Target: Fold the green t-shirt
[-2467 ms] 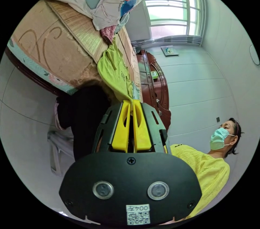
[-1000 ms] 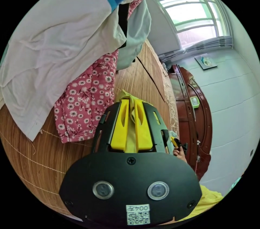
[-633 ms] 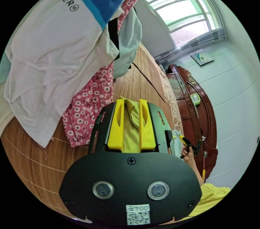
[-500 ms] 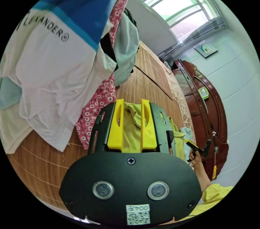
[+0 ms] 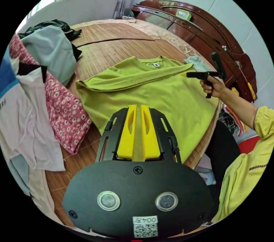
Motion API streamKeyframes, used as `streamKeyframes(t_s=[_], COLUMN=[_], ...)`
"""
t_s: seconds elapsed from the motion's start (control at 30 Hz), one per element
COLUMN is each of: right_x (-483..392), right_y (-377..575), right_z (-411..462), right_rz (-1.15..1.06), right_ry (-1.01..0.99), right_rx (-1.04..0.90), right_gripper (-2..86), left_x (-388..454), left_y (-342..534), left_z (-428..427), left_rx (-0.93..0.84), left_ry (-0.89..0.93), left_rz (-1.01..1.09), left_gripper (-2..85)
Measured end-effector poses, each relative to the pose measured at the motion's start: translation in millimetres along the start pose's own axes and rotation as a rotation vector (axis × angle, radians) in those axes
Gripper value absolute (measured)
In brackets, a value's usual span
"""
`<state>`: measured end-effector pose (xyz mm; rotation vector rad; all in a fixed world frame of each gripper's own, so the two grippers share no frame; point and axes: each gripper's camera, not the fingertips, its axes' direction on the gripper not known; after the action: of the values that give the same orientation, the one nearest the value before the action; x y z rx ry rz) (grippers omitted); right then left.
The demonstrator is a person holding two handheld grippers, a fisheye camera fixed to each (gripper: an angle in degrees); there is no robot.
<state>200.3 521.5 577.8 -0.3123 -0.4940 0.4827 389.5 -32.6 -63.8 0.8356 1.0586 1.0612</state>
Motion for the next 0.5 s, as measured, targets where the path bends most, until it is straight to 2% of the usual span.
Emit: streamKeyframes(t_s=[0.1, 0.2, 0.27, 0.33, 0.5], right_x=[6.0, -2.2, -7.0, -8.6, -5.0], right_y=[7.6, 17.1, 19.7, 19.7, 17.2], right_z=[7.4, 5.1, 8.1, 18.7, 49.5], right_rz=[-0.032, -0.175, -0.288, -0.431, -0.656], right_ry=[0.044, 0.178, 0.281, 0.394, 0.510], right_rx=[0.020, 0.024, -0.007, -0.071, -0.208], right_gripper=[2.1, 5.1, 7.0, 9.0, 12.0], left_x=[20.4, 55.3, 74.0, 81.8, 88.6], left_y=[-16.6, -22.7, -21.8, -20.9, -16.1], left_z=[32.0, 55.4, 75.0, 88.4, 124.8], left_rx=[-0.041, -0.069, -0.104, -0.141, -0.268], left_ry=[-0.056, -0.218, -0.340, -0.394, -0.481], left_rz=[0.054, 0.224, 0.349, 0.432, 0.601], left_gripper=[4.4, 6.4, 8.9, 10.6, 12.4])
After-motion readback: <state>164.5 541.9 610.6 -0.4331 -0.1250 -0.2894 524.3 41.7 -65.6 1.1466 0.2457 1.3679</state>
